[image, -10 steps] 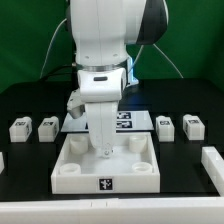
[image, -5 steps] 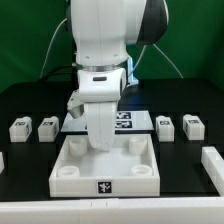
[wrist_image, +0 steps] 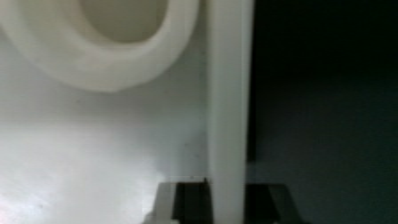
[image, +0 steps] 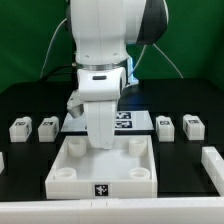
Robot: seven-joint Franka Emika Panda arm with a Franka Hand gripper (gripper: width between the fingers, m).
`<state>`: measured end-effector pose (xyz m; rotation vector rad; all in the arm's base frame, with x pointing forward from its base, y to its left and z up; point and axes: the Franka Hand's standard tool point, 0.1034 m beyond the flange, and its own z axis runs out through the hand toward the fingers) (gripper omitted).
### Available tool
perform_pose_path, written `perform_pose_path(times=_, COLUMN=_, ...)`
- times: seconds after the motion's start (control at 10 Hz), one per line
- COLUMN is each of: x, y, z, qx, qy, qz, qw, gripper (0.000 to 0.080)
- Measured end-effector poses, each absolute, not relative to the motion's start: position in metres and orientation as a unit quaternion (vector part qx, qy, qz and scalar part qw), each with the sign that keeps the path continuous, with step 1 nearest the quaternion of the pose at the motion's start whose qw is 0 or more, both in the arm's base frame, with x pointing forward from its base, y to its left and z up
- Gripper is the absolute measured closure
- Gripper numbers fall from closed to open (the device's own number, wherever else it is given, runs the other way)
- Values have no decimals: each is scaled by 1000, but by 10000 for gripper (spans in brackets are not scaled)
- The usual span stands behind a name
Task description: Assemble one leg
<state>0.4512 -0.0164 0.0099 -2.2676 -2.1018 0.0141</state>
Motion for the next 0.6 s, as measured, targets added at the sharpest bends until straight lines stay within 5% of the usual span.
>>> perform_pose_path(times=0.6, x=463, y=16, z=11, qx=-727, qy=-686, qz=-8, qw=24, gripper=741)
